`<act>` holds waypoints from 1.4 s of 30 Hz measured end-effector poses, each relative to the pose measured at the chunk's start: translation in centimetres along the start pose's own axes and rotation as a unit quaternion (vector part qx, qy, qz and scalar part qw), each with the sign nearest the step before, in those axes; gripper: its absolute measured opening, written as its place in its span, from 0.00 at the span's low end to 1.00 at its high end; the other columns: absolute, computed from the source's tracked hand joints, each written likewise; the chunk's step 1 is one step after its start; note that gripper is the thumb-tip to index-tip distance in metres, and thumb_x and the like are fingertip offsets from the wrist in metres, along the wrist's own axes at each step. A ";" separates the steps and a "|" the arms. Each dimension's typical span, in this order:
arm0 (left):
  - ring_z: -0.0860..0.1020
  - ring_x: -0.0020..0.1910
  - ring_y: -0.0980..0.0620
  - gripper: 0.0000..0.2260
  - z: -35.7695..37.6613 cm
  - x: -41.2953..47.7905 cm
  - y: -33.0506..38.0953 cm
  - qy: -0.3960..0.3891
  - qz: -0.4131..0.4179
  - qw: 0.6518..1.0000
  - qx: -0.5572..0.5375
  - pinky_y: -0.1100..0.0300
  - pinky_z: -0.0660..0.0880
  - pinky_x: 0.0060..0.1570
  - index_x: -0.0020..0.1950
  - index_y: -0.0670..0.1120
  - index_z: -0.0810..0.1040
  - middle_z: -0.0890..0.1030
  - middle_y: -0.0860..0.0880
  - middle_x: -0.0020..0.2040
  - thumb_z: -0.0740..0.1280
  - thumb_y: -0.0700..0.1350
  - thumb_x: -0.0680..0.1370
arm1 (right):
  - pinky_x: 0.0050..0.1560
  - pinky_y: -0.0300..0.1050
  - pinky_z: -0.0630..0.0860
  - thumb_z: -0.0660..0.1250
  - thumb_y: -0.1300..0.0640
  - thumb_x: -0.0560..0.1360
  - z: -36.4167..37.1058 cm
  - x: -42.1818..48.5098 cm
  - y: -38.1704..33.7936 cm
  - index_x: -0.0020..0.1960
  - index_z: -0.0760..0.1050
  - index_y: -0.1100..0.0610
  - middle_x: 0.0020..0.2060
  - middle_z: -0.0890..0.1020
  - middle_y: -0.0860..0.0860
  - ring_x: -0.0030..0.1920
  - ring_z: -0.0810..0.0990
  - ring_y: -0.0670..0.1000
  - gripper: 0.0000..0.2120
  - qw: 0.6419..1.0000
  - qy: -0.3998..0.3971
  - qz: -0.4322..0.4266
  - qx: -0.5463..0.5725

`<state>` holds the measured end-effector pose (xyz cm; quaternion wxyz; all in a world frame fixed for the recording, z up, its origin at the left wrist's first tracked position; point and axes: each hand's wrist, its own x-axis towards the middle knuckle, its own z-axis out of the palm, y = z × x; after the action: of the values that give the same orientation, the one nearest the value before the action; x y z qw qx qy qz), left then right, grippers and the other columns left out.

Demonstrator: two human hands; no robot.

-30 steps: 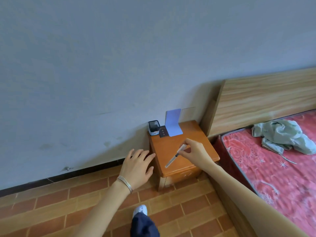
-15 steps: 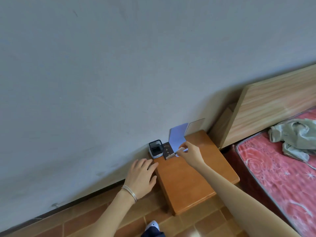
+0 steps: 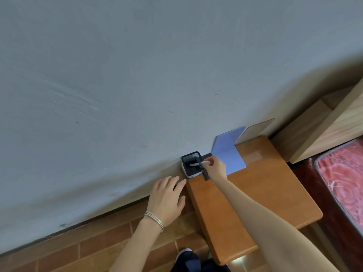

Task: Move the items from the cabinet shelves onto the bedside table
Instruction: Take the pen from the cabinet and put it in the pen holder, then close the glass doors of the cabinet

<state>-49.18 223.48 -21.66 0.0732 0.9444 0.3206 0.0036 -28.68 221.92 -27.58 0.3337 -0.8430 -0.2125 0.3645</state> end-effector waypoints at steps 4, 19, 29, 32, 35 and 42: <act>0.80 0.53 0.47 0.19 0.3 0.9 -0.1 -0.004 -0.008 1.000 -0.011 0.51 0.77 0.49 0.58 0.49 0.80 0.82 0.49 0.54 0.72 0.51 0.68 | 0.46 0.43 0.73 0.59 0.61 0.79 -0.7 0.9 0.7 0.62 0.72 0.60 0.56 0.79 0.57 0.50 0.76 0.53 0.13 0.998 -0.055 -0.006 -0.018; 0.79 0.55 0.45 0.21 -16.1 7.1 10.0 0.054 0.118 0.990 -0.053 0.46 0.76 0.52 0.58 0.47 0.80 0.81 0.47 0.55 0.56 0.53 0.73 | 0.66 0.43 0.65 0.65 0.53 0.75 -22.9 -14.5 -6.6 0.70 0.66 0.52 0.68 0.70 0.48 0.67 0.68 0.48 0.24 0.965 0.014 -0.173 -0.197; 0.77 0.58 0.45 0.22 -25.5 9.1 22.7 0.101 0.415 0.901 -0.077 0.47 0.71 0.58 0.61 0.48 0.79 0.80 0.47 0.57 0.57 0.55 0.74 | 0.64 0.59 0.67 0.75 0.48 0.65 -32.4 -33.3 -4.4 0.67 0.69 0.55 0.65 0.74 0.53 0.67 0.71 0.54 0.33 0.815 0.345 -0.135 -0.445; 0.75 0.61 0.46 0.22 -25.8 8.0 26.1 0.093 0.504 0.855 -0.075 0.46 0.69 0.60 0.63 0.48 0.77 0.79 0.48 0.59 0.57 0.56 0.74 | 0.68 0.57 0.65 0.75 0.48 0.66 -32.2 -38.2 -2.9 0.68 0.69 0.55 0.66 0.73 0.54 0.67 0.70 0.54 0.33 0.797 0.409 -0.055 -0.441; 0.75 0.61 0.46 0.23 -25.8 5.3 30.6 0.072 0.597 0.795 -0.081 0.45 0.71 0.59 0.64 0.49 0.77 0.79 0.47 0.60 0.56 0.57 0.74 | 0.68 0.57 0.62 0.74 0.47 0.66 -31.1 -44.0 -0.7 0.68 0.69 0.56 0.66 0.73 0.54 0.67 0.70 0.54 0.33 0.780 0.452 0.053 -0.430; 0.76 0.60 0.44 0.23 -24.8 -6.0 41.2 0.034 0.766 0.630 -0.126 0.48 0.64 0.62 0.63 0.48 0.77 0.79 0.47 0.59 0.57 0.57 0.74 | 0.65 0.57 0.68 0.73 0.47 0.67 -26.5 -59.3 3.6 0.69 0.68 0.56 0.67 0.73 0.54 0.68 0.69 0.53 0.33 0.718 0.503 0.286 -0.387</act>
<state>-30.38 190.95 8.95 0.1514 0.8310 -0.5192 0.1305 -46.39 172.95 11.40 -0.0834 -0.9786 0.1150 -0.1490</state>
